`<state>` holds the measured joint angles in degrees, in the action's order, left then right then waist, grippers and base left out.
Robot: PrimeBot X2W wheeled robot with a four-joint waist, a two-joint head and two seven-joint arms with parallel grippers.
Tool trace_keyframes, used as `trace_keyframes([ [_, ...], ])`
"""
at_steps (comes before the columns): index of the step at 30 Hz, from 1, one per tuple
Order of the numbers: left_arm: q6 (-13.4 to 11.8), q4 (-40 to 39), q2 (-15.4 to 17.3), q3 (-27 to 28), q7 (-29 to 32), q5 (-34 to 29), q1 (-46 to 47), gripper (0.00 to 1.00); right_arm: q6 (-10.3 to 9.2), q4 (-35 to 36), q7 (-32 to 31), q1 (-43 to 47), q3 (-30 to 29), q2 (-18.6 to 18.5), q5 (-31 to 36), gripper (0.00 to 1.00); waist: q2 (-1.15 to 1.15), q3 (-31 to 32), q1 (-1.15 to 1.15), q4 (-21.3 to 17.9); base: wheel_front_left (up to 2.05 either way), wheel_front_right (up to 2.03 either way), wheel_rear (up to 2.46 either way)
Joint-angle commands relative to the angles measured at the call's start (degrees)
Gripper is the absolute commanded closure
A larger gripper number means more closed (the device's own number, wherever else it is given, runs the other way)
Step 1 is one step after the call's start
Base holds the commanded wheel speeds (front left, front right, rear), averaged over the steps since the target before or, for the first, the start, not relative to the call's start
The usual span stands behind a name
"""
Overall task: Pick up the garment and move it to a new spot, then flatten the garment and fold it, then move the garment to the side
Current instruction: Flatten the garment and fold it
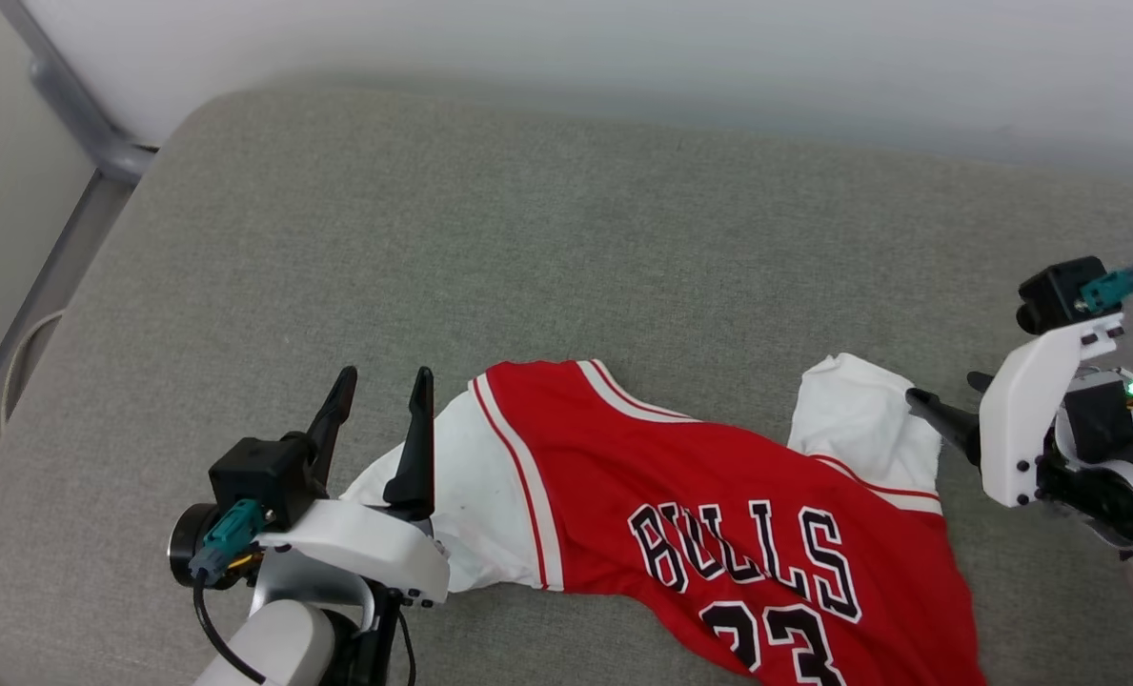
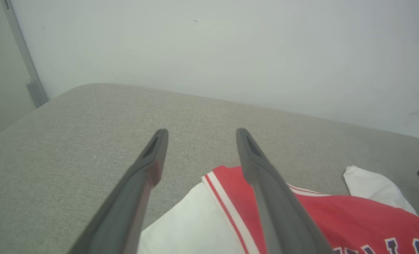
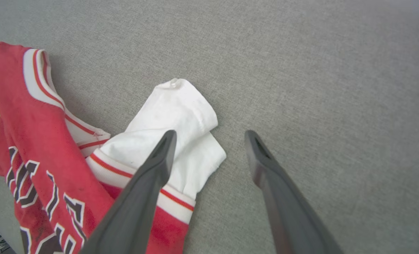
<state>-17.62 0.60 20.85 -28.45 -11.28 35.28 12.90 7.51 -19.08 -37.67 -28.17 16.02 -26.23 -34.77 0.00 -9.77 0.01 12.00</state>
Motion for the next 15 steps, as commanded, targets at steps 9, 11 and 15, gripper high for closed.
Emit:
trace_keyframes([
  [9, 1.8, 2.3, -2.9, -0.4, -2.1, -0.7, 4.1, 0.0, -0.04, -8.2, -2.4, -8.3, 11.9, -2.7, -4.5, 0.0, 0.0, -6.6, -0.01, 4.4, 0.0, 0.0, 0.0],
  [11, 2.0, 2.9, -3.1, -0.3, -2.5, -0.5, 4.1, 0.0, -0.01, -9.8, -4.2, -8.1, 15.8, -2.9, -5.9, 0.0, 0.0, -7.2, -0.01, 4.6, 0.0, 0.0, 0.0],
  [15, 2.4, 4.2, -3.7, 0.0, -2.9, -0.2, 3.9, 0.0, 0.05, -13.3, -8.6, -6.0, 21.7, -3.1, -9.2, 0.11, 0.0, -7.6, -0.01, 4.7, 0.0, 0.0, 0.0],
])
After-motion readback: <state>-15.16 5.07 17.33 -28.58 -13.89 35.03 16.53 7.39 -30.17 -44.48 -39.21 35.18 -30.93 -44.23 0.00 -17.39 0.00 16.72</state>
